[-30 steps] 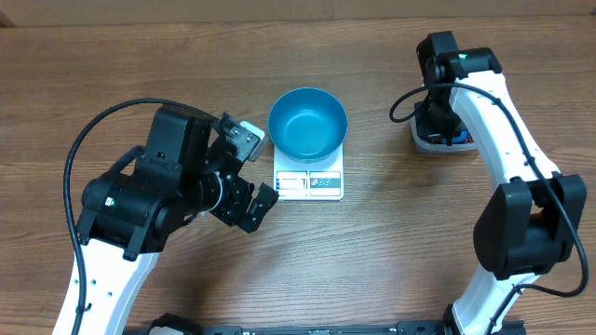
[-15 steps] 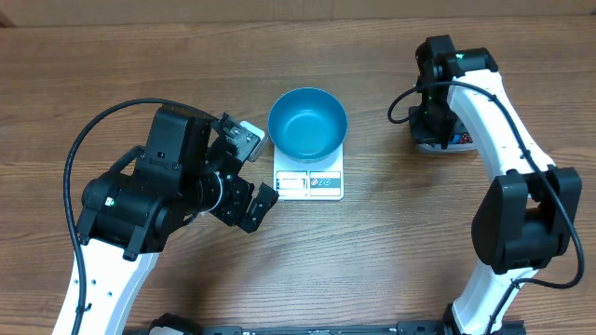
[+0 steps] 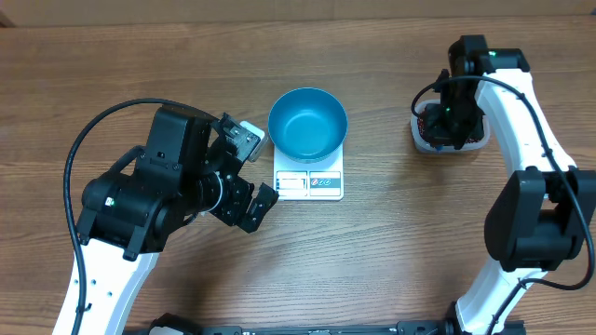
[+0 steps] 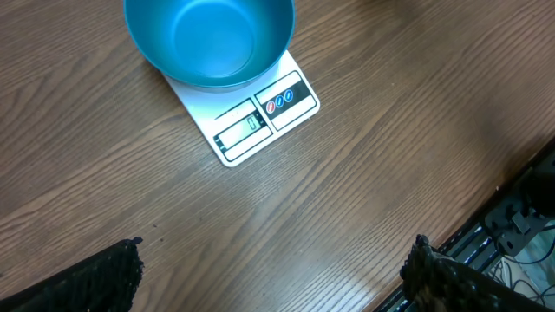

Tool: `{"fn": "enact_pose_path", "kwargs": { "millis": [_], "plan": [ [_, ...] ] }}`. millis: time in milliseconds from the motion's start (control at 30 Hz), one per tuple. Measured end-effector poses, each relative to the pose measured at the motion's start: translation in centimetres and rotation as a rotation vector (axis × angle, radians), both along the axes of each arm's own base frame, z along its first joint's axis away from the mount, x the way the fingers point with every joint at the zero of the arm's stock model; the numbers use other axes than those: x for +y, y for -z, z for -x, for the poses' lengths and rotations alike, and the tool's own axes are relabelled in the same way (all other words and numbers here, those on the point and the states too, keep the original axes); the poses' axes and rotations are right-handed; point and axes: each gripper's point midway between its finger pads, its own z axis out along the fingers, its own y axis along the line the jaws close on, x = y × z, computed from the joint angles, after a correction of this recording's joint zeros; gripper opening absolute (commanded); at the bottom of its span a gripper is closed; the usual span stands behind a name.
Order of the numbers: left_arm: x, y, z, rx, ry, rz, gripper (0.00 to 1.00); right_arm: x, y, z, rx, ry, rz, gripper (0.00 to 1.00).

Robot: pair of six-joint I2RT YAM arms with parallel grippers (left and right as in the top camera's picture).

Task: Scoop item into bowl and weigh 150g on scale
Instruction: 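Dip the scoop into the red beans with the right gripper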

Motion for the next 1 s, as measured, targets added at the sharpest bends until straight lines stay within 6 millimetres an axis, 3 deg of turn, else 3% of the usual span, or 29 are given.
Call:
{"fn": "enact_pose_path", "kwargs": {
  "millis": [1000],
  "plan": [
    [0.0,0.0,0.0,0.000,0.000,0.000,1.00,-2.1,-1.5,0.5,-0.039,0.079,-0.370,0.04]
  ]
}}
